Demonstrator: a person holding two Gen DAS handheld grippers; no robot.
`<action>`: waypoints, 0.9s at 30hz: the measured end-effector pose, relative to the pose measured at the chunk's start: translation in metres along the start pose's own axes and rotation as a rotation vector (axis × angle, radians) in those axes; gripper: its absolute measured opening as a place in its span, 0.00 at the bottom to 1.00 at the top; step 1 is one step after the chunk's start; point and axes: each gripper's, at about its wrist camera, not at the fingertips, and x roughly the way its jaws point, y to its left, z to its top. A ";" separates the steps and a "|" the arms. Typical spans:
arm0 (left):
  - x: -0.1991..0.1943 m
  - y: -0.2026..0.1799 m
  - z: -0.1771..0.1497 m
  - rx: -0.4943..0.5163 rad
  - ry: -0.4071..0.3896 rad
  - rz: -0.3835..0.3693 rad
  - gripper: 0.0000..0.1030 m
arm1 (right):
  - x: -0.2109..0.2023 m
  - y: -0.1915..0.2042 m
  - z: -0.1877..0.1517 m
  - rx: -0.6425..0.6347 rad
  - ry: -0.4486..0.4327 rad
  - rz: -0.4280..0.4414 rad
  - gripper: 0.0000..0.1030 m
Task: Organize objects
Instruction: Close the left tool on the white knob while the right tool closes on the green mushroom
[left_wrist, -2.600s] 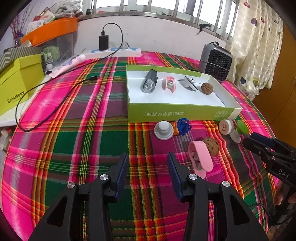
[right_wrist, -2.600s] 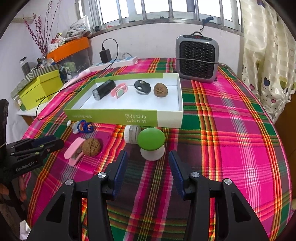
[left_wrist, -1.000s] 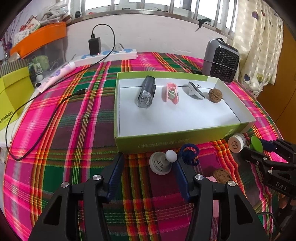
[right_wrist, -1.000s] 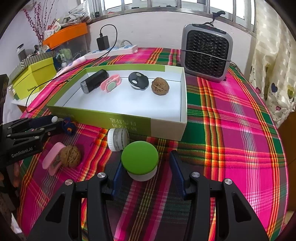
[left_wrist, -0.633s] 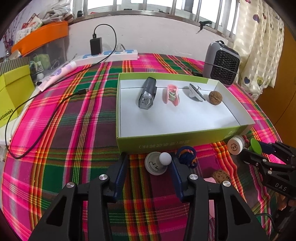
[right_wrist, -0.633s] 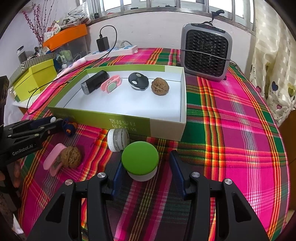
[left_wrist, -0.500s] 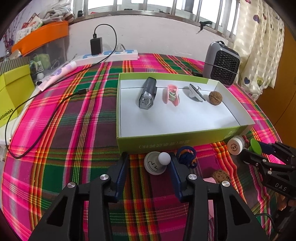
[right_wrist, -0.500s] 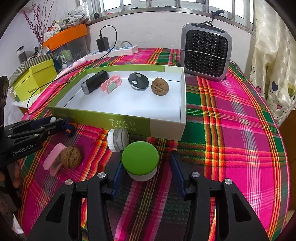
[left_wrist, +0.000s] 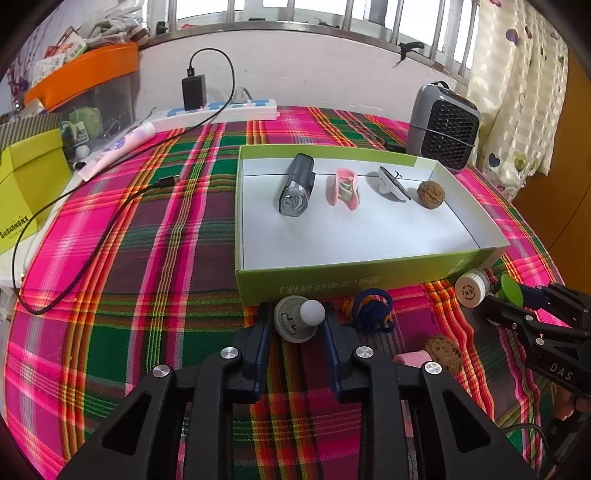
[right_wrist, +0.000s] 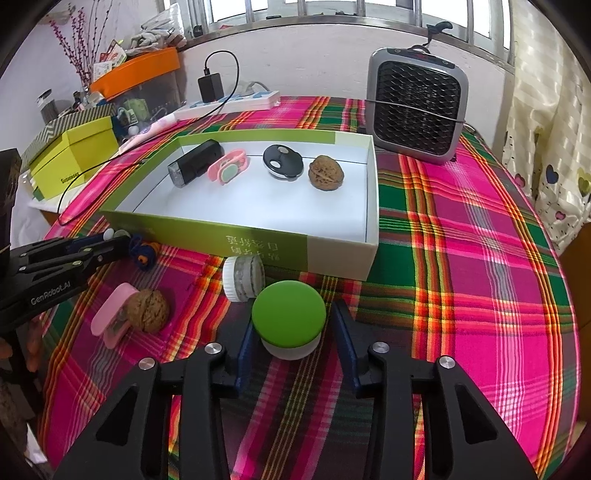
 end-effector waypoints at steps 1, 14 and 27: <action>0.000 0.000 0.000 0.000 0.000 -0.001 0.23 | 0.000 0.000 0.000 0.001 0.000 0.002 0.37; -0.003 0.004 -0.001 -0.013 -0.007 0.010 0.22 | 0.000 0.001 -0.001 -0.002 -0.004 0.002 0.33; -0.003 0.006 -0.002 -0.017 -0.007 0.018 0.22 | 0.000 0.001 -0.001 -0.001 -0.007 0.003 0.31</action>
